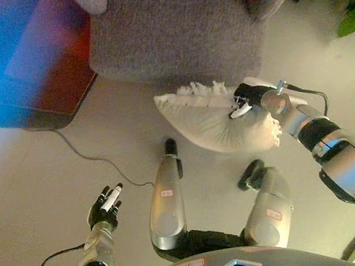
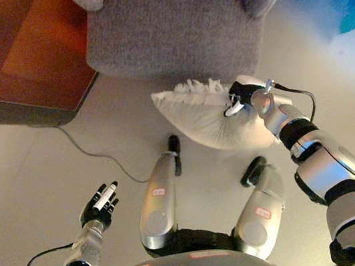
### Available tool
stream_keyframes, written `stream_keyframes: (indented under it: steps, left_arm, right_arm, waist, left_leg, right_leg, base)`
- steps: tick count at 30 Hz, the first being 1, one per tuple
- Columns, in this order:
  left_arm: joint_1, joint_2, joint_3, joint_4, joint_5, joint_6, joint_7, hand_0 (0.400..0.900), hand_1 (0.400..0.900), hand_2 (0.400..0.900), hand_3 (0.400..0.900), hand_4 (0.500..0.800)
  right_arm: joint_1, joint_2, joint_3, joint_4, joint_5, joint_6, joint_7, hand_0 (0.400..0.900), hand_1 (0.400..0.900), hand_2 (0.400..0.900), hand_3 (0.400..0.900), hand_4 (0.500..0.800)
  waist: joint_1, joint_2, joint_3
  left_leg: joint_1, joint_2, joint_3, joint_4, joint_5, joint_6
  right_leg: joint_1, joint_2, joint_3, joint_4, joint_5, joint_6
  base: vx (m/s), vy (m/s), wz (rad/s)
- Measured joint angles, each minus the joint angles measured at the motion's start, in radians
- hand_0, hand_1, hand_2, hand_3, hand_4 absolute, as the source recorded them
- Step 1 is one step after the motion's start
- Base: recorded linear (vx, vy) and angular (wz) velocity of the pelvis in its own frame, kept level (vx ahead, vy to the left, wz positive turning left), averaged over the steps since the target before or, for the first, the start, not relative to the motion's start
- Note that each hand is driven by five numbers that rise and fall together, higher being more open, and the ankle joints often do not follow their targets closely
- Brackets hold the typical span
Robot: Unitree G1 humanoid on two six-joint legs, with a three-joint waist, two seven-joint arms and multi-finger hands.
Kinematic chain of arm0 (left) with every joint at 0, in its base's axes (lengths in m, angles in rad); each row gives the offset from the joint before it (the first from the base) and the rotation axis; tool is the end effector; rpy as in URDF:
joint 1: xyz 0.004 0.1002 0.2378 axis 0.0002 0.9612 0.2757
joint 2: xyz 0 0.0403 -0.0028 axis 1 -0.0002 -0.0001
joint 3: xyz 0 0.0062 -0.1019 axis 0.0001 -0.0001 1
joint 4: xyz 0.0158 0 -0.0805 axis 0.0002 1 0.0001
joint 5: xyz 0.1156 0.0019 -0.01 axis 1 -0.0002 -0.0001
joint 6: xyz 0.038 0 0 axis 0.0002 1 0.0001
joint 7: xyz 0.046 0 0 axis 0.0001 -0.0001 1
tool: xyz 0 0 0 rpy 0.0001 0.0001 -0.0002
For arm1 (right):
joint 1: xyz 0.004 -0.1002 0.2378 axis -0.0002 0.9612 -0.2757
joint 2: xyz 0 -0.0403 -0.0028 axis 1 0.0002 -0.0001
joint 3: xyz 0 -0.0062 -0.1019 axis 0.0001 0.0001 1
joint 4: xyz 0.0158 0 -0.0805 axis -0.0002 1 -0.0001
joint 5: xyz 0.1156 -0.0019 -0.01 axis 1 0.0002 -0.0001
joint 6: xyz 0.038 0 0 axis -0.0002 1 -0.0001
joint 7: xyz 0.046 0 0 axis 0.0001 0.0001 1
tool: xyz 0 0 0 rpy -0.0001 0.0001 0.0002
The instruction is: Pick up the pillow and put it on the sofa.
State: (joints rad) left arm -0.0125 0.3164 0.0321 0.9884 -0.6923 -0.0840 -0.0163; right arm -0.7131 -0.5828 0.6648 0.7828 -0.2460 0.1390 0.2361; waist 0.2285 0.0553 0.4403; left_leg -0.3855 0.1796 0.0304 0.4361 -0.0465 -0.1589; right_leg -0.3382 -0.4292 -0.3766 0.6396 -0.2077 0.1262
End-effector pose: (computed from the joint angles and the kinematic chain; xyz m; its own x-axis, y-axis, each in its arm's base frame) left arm 0.1280 0.2636 -0.0944 0.6188 0.3015 -0.7254 -0.5433 0.8312 -0.1180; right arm 0.3259 -0.2119 0.0684 0.8402 0.0826 -0.5360 -0.5298 0.3357 -0.7788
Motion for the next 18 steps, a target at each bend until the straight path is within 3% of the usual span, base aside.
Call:
stream_keyframes:
  steps: [3, 7, 11, 18]
  left_arm:
    - [0.009, 0.006, 0.009, -0.006, 0.055, 0.031, 0.009, 0.900, 0.900, 0.900, 0.900, 0.800]
    - [0.025, 0.002, 0.037, -0.003, 0.111, 0.064, 0.019, 0.900, 0.900, 0.900, 0.900, 0.800]
    - [0.045, -0.001, 0.051, 0.031, 0.155, 0.064, 0.027, 0.900, 0.900, 0.900, 0.900, 0.800]
    - [0.054, -0.002, 0.073, 0.115, 0.221, 0.074, 0.030, 0.900, 0.900, 0.900, 0.900, 0.800]
  right_arm:
    - [0.038, -0.032, -0.002, -0.088, -0.003, -0.015, 0.044, 0.400, 0.400, 0.400, 0.400, 0.500]
    - [0.099, -0.104, -0.004, -0.228, -0.004, -0.024, 0.102, 0.400, 0.400, 0.400, 0.400, 0.500]
    - [0.125, -0.149, -0.006, -0.323, -0.001, -0.052, 0.133, 0.400, 0.400, 0.400, 0.400, 0.500]
    - [0.130, -0.196, -0.084, -0.372, 0.016, -0.127, 0.162, 0.400, 0.400, 0.400, 0.400, 0.500]
  waist:
    - [-0.010, -0.050, -0.052]
    - [-0.019, -0.055, -0.118]
    - [-0.040, -0.057, -0.186]
    - [-0.061, -0.082, -0.238]
  left_leg:
    - [0.101, 0.013, 0.024, -0.072, 0.002, -0.004]
    - [0.230, 0.025, 0.039, -0.165, 0.005, -0.008]
    - [0.302, 0.018, 0.054, -0.223, 0.005, -0.007]
    - [0.370, -0.007, 0.070, -0.262, 0.001, -0.003]
  right_leg:
    - [0.102, 0.025, -0.025, -0.084, 0.013, 0.008]
    - [0.264, 0.077, -0.060, -0.251, 0.063, 0.026]
    - [0.355, 0.105, -0.063, -0.368, 0.105, 0.043]
    - [0.443, 0.101, -0.046, -0.462, 0.132, 0.062]
  base:
    - [0.24, -0.052, -0.02]
    - [0.19, 0.017, -0.04]
    - [0.12, 0.089, -0.06]
    - [0.15, 0.159, -0.02]
